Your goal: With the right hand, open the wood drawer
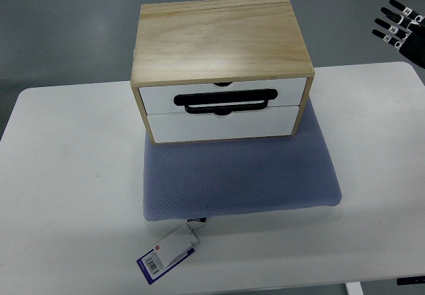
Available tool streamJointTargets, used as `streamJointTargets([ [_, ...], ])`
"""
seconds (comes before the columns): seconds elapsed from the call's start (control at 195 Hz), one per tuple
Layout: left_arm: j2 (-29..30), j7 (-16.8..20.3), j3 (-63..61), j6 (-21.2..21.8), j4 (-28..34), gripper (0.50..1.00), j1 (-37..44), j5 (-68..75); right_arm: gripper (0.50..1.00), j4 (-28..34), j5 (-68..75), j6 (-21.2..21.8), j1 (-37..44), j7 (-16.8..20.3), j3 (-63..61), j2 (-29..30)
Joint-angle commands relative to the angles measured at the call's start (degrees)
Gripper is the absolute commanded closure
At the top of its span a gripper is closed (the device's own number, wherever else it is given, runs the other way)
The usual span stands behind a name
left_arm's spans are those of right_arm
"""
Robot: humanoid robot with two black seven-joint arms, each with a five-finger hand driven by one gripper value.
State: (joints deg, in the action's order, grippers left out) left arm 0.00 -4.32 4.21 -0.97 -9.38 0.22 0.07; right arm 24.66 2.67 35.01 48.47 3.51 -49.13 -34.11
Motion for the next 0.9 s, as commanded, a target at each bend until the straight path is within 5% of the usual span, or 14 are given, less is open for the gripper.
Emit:
streamJointTargets([
  [0.0, 0.0, 0.0, 0.0, 0.0, 0.0, 0.5, 0.0, 0.0, 0.552, 0.0, -0.3, 0.0, 0.0, 0.0, 0.1, -3.3],
  [0.298, 0.0, 0.0, 0.0, 0.0, 0.0, 0.5, 0.0, 0.0, 0.552, 3.0, -7.9, 0.0, 0.1, 0.0, -0.2, -11.8],
  [0.513, 0.0, 0.0, 0.0, 0.1, 0.0, 0.5, 0.0, 0.0, 0.552, 15.5, -11.2, 0.0, 0.0, -0.1, -0.4, -19.2],
  [0.518, 0.0, 0.0, 0.0, 0.0, 0.0, 0.5, 0.0, 0.0, 0.552, 19.4, -11.6, 0.0, 0.0, -0.1, -0.4, -21.6],
  [0.58, 0.0, 0.0, 0.0, 0.0, 0.0, 0.5, 0.0, 0.0, 0.552, 23.8, -12.3, 0.0, 0.0, -0.1, -0.5, -23.7],
  [0.893, 0.0, 0.0, 0.0, 0.0, 0.0, 0.5, 0.0, 0.0, 0.552, 40.0, -19.0, 0.0, 0.7, 0.3, -1.2, -27.8],
])
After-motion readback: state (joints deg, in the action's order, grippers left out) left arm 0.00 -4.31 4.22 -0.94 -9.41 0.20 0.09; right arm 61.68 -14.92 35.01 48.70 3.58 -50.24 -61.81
